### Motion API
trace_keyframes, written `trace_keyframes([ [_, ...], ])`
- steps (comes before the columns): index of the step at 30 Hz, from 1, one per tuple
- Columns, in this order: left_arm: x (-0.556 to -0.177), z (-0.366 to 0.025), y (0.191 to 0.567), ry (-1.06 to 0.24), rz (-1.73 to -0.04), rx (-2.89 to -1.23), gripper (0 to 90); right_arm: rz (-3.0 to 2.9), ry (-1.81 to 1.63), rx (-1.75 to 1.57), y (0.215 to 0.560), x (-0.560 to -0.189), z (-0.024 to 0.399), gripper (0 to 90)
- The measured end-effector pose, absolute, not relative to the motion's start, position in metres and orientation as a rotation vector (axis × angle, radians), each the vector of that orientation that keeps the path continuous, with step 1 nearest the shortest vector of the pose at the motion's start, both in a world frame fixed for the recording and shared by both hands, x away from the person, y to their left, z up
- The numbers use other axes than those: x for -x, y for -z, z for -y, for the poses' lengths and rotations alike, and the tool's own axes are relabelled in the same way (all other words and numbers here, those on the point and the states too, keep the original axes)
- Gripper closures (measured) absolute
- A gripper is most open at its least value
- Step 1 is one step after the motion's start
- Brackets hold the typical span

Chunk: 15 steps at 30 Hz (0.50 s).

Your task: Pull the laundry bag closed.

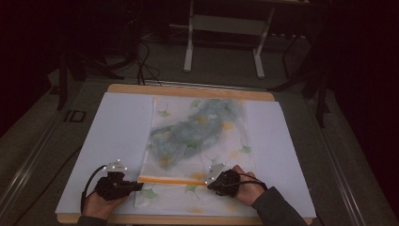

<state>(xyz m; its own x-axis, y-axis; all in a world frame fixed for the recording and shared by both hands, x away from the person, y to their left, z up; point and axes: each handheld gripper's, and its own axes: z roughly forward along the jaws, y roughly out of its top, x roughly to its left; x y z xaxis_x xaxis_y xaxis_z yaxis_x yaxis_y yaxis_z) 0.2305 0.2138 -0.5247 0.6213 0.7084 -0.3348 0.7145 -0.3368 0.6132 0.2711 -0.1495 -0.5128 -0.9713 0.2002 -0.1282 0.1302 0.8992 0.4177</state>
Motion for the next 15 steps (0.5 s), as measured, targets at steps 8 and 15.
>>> trace_keyframes([
  [8,-0.231,-0.214,0.525,0.007,-1.112,-2.089,87.9,-2.892,-0.601,-0.258,0.511,-0.27,0.154,84.4],
  [15,-0.23,-0.214,0.524,0.004,-1.112,-2.089,87.9,-2.889,-0.591,-0.264,0.511,-0.27,0.16,84.4],
])
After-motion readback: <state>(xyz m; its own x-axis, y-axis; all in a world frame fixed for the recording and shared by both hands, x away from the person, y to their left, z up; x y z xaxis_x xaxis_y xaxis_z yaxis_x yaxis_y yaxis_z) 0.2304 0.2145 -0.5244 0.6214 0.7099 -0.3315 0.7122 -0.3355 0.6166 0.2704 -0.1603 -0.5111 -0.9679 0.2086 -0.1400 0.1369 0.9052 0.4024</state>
